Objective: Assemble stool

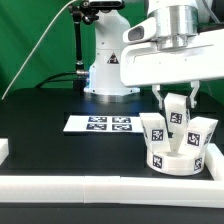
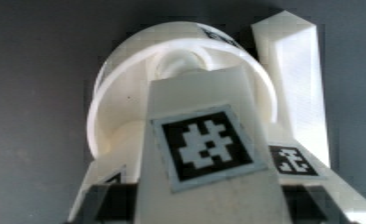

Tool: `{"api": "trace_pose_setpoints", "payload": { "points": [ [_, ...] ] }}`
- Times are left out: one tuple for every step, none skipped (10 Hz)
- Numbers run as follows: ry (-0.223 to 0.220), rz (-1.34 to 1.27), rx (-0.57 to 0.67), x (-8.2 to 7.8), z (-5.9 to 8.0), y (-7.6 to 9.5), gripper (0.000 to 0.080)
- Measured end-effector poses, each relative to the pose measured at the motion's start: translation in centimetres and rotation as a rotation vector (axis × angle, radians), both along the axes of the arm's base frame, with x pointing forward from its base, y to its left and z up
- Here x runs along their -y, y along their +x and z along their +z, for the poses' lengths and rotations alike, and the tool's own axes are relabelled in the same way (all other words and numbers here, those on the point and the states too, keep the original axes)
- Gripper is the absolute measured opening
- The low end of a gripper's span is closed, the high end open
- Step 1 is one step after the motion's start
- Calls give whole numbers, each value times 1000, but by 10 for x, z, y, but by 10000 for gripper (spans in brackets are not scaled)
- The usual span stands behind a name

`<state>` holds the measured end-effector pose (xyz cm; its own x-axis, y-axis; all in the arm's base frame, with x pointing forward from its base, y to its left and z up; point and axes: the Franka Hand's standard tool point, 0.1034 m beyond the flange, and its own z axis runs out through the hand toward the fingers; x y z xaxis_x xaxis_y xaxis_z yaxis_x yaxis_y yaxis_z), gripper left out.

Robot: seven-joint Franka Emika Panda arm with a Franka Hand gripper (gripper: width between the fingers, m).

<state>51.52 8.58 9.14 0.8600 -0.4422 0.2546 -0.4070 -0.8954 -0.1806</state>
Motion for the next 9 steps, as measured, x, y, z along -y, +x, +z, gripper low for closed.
{"api": "trace_pose_setpoints", "payload": {
  "points": [
    [-5, 1, 2, 1, -2, -1, 327],
    [-11, 3, 5, 0, -4, -2, 327],
    [-18, 11, 11, -3, -6, -4, 327],
    [-24, 19, 14, -6, -8, -6, 327],
    [-29, 23, 20, -7, -9, -7, 327],
    [-29, 21, 20, -6, -8, -7, 327],
    [-29, 21, 20, -6, -8, -7, 327],
    [-29, 21, 20, -6, -8, -7, 327],
    [-29, 21, 20, -6, -8, -7, 327]
  ]
}}
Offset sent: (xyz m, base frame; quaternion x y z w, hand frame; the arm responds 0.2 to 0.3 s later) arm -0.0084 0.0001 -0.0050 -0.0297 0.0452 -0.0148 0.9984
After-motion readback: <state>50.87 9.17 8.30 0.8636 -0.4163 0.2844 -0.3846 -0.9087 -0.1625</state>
